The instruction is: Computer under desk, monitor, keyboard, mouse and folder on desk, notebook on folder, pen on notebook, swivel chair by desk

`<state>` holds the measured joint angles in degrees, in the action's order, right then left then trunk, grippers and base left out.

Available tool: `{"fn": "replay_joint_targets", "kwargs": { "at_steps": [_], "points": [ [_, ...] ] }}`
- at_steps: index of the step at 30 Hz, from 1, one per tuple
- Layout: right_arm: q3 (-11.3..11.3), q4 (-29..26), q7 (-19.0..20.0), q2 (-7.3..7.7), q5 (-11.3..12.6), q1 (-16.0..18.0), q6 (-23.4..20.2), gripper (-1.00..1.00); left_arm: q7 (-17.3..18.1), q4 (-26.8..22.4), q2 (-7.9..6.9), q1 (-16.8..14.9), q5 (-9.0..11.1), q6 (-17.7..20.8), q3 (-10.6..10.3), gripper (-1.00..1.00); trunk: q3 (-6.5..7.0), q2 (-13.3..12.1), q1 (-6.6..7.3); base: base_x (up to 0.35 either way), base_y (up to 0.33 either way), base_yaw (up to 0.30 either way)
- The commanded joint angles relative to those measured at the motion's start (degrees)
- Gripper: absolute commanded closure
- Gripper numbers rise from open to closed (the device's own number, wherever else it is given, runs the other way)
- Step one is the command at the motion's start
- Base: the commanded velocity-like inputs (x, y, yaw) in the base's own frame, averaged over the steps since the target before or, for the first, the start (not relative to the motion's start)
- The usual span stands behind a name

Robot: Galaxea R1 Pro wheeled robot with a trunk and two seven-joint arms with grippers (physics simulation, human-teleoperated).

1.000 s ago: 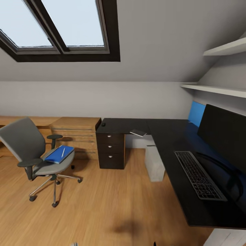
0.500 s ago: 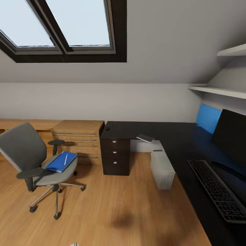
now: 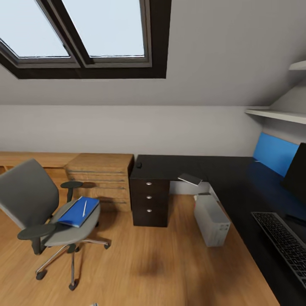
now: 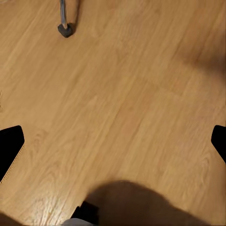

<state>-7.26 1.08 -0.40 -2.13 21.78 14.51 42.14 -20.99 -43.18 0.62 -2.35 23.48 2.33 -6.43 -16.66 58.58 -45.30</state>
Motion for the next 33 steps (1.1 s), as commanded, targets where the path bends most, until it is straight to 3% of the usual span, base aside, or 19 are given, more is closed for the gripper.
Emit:
{"fn": "replay_joint_targets", "kwargs": {
  "at_steps": [1,9,33],
  "points": [
    [-0.48,0.11,-0.04,-0.01,0.46,0.07,0.24,-1.0,-0.44,0.03,-0.04,-0.03,0.31,0.2,-0.28,-1.0,0.12,-0.37,0.19,0.304,0.151,0.0],
    [-0.49,0.13,-0.04,0.04,0.46,0.05,0.23,-1.0,-0.45,0.67,0.03,-0.03,0.26,0.19,-0.44,-1.0,1.55,-3.58,1.95,0.318,0.055,0.0],
    [-0.48,0.11,-0.04,0.02,0.46,0.04,0.23,-1.0,-0.38,0.73,0.08,-0.03,0.18,0.21,-0.52,-1.0,1.55,-3.58,1.95,0.329,0.002,0.0]
  ]
}}
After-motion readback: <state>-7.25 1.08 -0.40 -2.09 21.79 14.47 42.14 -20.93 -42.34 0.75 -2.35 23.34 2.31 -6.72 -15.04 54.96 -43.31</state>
